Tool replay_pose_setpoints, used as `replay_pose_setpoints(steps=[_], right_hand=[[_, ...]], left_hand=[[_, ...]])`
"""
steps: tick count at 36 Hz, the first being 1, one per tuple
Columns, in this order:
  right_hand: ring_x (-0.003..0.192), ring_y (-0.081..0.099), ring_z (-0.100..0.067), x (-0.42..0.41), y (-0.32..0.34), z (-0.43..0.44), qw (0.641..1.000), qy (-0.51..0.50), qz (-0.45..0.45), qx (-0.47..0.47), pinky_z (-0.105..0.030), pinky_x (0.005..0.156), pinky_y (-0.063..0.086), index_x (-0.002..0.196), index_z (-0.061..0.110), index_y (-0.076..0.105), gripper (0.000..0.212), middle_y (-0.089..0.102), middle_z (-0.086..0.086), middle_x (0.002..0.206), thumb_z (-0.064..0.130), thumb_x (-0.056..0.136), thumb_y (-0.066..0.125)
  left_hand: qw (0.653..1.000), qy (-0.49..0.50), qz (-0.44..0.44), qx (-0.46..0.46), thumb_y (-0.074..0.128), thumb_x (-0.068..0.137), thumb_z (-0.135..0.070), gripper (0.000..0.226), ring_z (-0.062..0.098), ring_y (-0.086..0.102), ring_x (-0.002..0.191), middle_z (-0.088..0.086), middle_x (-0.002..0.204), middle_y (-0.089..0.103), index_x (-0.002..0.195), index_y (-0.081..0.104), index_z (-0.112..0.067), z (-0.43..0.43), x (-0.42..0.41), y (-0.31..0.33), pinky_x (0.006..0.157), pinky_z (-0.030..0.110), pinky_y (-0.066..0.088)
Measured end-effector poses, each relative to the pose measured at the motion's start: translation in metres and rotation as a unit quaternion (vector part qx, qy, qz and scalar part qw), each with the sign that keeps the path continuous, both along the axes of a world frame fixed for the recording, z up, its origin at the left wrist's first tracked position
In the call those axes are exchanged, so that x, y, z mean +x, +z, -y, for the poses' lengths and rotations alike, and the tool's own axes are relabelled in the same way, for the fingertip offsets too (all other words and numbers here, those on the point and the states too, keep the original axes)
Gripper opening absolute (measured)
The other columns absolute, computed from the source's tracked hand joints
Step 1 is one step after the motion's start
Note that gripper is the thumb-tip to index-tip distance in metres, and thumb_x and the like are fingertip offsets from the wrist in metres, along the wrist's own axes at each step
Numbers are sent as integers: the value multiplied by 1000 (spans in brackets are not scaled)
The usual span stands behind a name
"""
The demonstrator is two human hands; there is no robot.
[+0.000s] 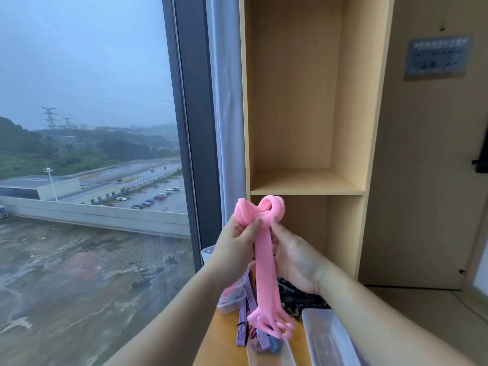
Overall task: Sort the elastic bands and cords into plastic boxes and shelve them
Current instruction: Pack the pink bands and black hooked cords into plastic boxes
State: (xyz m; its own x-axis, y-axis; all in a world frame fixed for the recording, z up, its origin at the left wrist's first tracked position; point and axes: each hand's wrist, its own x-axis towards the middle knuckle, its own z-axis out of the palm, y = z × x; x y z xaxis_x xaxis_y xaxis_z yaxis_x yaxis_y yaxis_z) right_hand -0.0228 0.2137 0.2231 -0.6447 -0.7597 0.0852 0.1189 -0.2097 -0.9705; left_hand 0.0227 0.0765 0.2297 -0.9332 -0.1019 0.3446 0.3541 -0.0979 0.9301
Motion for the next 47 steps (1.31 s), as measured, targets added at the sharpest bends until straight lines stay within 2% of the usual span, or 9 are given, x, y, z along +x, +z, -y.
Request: replay_pose_setpoints(steps=[5,8,14,20,25,31,36,39,47], right_hand=[[54,54,-23,6,-5,0,996,-83,21,24,-31,52,46,103,-2,68,74,58,-14,69,67,78,64],[45,49,-20,3,-1,-3,991,-122,17,43,-28,47,41,96,-2,69,85,55,-11,60,77,65,61],[40,47,-17,4,4,1,983,-167,15,72,-24,43,39,65,13,73,64,57,-7,55,76,70,59],[36,44,-17,1,-1,-1,979,-196,6,54,-21,40,35,59,11,74,48,57,-9,51,55,78,70],[35,40,-16,-5,-10,0,973,-228,12,35,-19,40,34,63,9,72,37,52,-9,50,39,84,72],[37,43,-16,-11,-14,-2,971,-235,-30,37,-22,39,36,65,6,70,35,52,-10,49,34,85,71],[41,47,-16,-11,-16,-3,973,-208,-89,52,-24,40,39,64,12,74,35,59,-8,53,35,90,67],[43,48,-18,-11,-15,-4,975,-195,-95,52,-24,41,39,68,10,74,33,60,-12,57,36,88,68],[55,62,-26,-10,-11,-1,979,-176,-8,102,-30,50,50,97,-6,68,49,68,-18,70,42,88,67]], left_hand=[[989,87,-36,-113,54,99,-16,15,10,62,65,-3,78,66,111,59,-24,3,-4,-11,56,24,49],[964,132,-74,-220,53,98,-10,25,15,67,80,-8,87,69,109,58,-32,8,-5,-19,72,30,56],[907,138,-156,-365,48,90,-1,46,-7,61,83,-24,96,63,125,58,-31,10,-5,-28,72,8,43],[933,69,-149,-320,53,97,0,44,3,64,83,-20,91,66,128,55,-31,9,6,-24,78,16,47],[977,-31,-10,-209,57,92,4,54,21,62,114,12,125,63,143,45,-10,9,15,-18,100,35,50],[985,-97,88,-110,59,85,-30,60,25,65,112,13,125,64,142,43,-23,15,14,-15,99,45,51],[990,-55,98,-82,72,87,-30,61,24,70,98,17,118,67,139,49,-7,17,9,-13,79,31,57],[991,-90,75,-71,72,88,-18,38,27,69,98,18,112,70,123,63,-7,16,10,-12,82,32,56],[996,29,30,-76,78,75,6,45,28,71,94,11,102,74,115,65,-9,8,3,-23,86,44,58]])
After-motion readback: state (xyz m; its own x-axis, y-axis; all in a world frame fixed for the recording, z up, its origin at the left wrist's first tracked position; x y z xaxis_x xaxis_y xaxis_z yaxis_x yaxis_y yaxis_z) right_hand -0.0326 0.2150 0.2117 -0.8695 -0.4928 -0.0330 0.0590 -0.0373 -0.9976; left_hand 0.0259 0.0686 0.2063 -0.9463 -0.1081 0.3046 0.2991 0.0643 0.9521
